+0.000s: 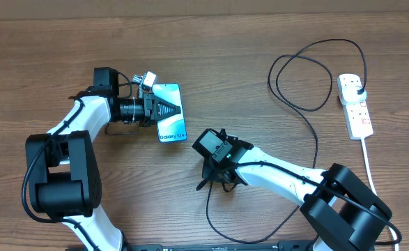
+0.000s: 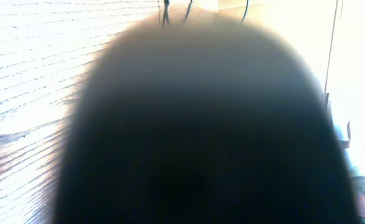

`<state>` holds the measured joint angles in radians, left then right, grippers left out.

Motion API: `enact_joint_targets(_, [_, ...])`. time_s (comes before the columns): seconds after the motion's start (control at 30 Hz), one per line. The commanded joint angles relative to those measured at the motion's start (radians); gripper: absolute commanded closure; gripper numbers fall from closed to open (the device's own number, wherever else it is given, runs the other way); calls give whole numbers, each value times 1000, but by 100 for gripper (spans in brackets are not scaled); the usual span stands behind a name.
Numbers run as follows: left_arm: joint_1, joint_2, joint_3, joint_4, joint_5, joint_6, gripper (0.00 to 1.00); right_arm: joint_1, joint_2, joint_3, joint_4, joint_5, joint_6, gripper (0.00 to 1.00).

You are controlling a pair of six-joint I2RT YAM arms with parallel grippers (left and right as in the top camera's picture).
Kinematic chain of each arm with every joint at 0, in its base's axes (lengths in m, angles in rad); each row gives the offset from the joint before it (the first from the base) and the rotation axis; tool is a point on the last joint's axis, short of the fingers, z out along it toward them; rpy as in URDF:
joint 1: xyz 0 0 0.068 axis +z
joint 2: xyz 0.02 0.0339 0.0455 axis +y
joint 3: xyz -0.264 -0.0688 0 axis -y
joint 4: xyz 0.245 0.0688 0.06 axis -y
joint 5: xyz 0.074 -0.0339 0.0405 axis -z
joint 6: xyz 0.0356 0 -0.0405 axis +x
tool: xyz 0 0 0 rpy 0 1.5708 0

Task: Plug charger to phone and switch on socket
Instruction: 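Grasp the USB-C plug with the right gripper and lift it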

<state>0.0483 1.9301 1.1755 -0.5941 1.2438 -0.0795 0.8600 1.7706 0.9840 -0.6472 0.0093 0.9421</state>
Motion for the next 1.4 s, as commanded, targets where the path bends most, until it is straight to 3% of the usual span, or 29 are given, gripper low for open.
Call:
enact_joint_targets(0.0, [4, -28, 2, -2, 39, -11, 96, 8, 17, 24, -13, 16, 1, 87])
enact_joint_targets(0.2, [1, -28, 2, -3, 40, -11, 96, 8, 17, 24, -13, 16, 1, 86])
enact_joint_targets(0.33, [1, -28, 2, -3, 37, -15, 96, 8, 17, 24, -12, 29, -8, 96])
enact_joint_targets(0.53, [4, -28, 2, -18, -12, -58, 96, 8, 8, 34, -19, 11, -94, 96])
enact_joint_targets(0.63, [6, -28, 2, 10, 8, -45, 96, 7, -23, 56, -52, -20, -181, 96])
enact_joint_targets(0.87, [40, -29, 2, 24, 332, 161, 96, 8, -231, 64, 6, -243, -495, 96])
enact_joint_targets(1.0, [80, -29, 2, -18, 336, 163, 96, 8, -290, 64, 100, -478, -643, 96])
enact_joint_targets(1.37, [108, -29, 2, -170, 336, 177, 95, 8, -280, -56, 363, -527, -593, 96])
